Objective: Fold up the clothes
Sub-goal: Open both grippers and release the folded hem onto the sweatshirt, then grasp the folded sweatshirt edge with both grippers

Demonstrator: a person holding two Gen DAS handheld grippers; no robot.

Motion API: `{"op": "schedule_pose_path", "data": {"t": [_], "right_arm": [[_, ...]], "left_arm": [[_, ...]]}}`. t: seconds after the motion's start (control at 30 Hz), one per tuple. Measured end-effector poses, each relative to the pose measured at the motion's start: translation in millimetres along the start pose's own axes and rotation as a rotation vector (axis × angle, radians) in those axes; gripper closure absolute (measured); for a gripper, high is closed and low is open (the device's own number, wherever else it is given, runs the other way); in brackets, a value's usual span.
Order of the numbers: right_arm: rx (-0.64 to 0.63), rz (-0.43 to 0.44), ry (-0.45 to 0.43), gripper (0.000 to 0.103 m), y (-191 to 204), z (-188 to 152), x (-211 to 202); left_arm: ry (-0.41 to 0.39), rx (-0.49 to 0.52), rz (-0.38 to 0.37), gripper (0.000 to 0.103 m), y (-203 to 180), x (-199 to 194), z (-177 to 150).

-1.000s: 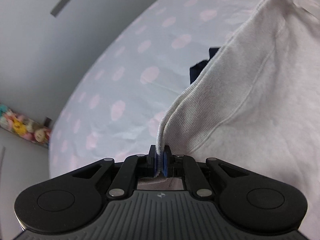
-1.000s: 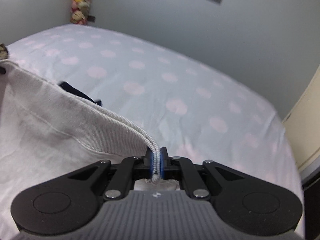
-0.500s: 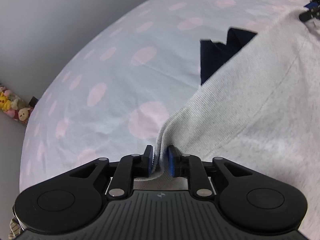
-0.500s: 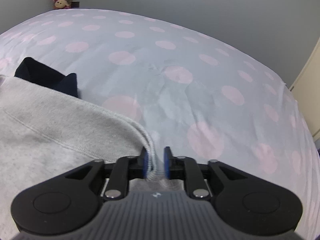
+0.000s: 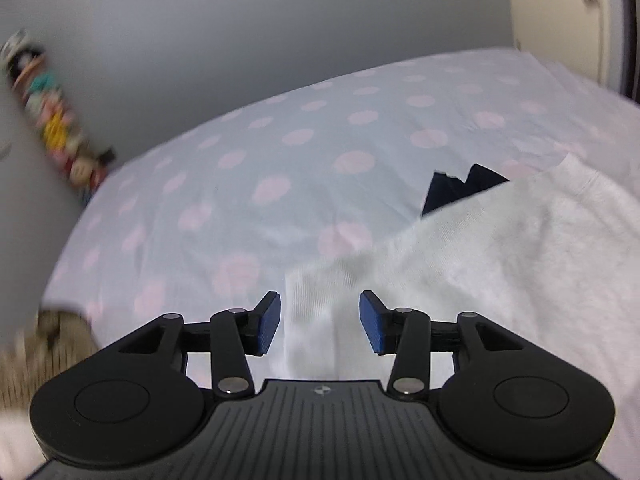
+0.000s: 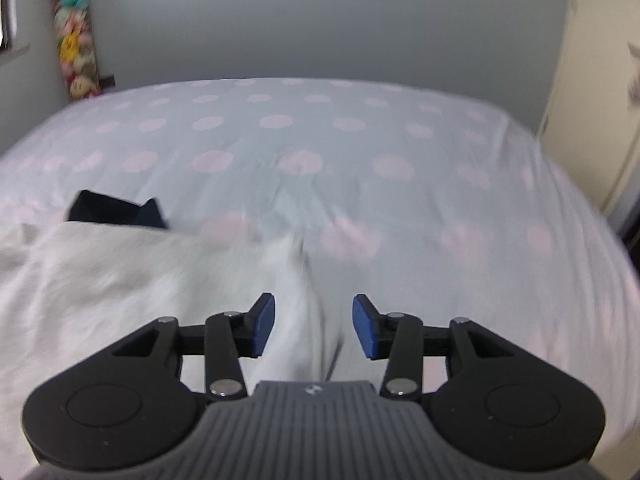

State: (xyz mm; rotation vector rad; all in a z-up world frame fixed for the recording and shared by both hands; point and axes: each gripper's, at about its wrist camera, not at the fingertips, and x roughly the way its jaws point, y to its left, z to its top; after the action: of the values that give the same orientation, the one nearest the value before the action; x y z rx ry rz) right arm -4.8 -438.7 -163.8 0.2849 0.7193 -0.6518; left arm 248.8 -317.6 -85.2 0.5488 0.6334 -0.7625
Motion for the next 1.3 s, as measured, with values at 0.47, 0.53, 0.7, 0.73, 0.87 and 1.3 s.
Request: {"op": "schedule_pose_path", "data": {"t": [0.47,0.53,0.7,0.73,0.87,1.3], "right_arm": [[0.550,0.118,0.066,0.047,-24,-158,-64],[0.566,0.114,0.088,0.047,-23,-167,-59],[0.600,0.141,0.099,0.047,-24,-173,-51],[0.607,0.148,0.096,0.047,-25,-174,-50],[0.618,0.141,0.077,0.048,-26,-175,-45],[0.582,0.070,0.048,0.081,-27,-174,-34]], "left_arm": [[0.053,-0.489,0.051,0.059,-8,-59,-143],[0.062,-0.573,0.049,0.059,-11,-56,-156],[0.086,-0.637,0.041,0.059,-29,-43,-170],[0.097,-0.645,0.043,0.059,-31,-38,-172],[0.114,-0.696,0.077,0.059,-28,-29,-175],[0.121,-0.735,0.104,0.080,14,-9,-173]]}}
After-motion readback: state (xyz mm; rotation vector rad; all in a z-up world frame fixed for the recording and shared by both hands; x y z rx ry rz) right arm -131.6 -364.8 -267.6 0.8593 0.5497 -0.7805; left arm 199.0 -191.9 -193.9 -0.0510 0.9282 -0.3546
